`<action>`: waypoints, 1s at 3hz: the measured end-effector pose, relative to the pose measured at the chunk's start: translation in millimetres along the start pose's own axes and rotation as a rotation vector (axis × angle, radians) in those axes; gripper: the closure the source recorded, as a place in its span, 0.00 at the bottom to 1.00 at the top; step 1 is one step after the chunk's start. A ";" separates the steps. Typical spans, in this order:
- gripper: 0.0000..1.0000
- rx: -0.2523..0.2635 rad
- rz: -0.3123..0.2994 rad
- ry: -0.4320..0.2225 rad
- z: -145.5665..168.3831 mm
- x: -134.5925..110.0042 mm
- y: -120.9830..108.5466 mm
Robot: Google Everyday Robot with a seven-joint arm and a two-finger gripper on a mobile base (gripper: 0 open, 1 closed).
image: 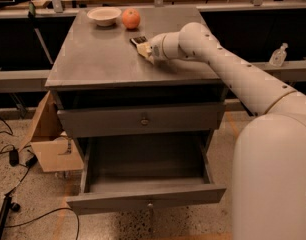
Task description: Place rxbar chocolate into middle drawer
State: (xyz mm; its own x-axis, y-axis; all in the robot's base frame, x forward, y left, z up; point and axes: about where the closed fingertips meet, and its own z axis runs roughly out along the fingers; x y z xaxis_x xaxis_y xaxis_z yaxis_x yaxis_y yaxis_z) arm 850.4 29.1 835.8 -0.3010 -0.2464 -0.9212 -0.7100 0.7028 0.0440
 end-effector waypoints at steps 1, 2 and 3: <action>1.00 0.000 0.000 0.000 0.0 0.0 0.0; 1.00 0.000 0.000 0.000 -0.1 -0.1 0.0; 1.00 0.000 0.000 0.000 -0.1 -0.1 0.0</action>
Offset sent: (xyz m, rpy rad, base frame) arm -0.0323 -0.0622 0.0835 -0.1324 -0.1259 -0.1166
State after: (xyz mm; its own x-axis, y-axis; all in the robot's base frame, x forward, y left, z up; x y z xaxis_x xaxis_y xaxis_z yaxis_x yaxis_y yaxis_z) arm 850.4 29.0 835.9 -0.3008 -0.2465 -0.9213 -0.7099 0.7029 0.0437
